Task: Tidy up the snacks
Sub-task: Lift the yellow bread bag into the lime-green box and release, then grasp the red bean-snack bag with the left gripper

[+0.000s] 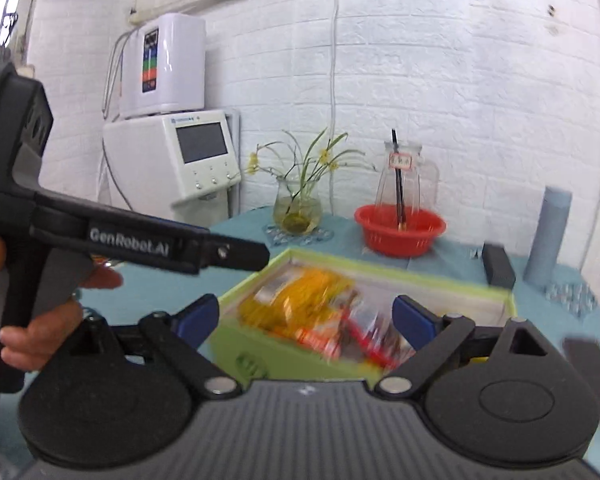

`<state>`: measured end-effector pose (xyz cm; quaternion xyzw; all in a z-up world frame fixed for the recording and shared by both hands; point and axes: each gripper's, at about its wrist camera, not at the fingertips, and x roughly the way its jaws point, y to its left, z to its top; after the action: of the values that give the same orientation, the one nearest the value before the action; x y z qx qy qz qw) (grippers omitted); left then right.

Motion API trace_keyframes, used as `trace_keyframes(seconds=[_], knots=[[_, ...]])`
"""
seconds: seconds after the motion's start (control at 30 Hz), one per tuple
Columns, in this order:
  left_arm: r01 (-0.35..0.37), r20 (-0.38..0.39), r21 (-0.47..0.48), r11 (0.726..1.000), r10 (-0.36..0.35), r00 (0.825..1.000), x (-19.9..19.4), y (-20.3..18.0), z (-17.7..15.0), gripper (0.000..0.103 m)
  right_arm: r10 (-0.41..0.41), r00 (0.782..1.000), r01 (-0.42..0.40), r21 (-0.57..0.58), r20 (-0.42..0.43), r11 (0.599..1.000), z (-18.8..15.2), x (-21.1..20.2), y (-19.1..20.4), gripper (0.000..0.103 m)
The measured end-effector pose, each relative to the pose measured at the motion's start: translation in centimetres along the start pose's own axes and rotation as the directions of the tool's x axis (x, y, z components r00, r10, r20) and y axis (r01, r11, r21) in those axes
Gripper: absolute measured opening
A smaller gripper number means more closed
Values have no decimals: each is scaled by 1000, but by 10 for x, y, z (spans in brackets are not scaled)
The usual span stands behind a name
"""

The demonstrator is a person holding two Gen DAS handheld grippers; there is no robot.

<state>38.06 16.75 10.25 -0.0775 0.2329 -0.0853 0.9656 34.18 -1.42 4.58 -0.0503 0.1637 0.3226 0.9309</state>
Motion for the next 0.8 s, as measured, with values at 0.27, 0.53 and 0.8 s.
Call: trace_keyframes(seconds=[0.27, 0.53, 0.8], knots=[[41, -292, 91, 995, -13, 956, 13, -23, -90, 46, 88, 970, -58, 137, -225, 989, -102, -20, 37, 93], [170, -375, 39, 985, -143, 916, 36, -25, -94, 41, 67, 950, -42, 88, -306, 995, -100, 14, 46, 94], [183, -379, -56, 981, -191, 906, -8, -31, -124, 28, 105, 948, -88, 67, -301, 994, -103, -8, 67, 94]])
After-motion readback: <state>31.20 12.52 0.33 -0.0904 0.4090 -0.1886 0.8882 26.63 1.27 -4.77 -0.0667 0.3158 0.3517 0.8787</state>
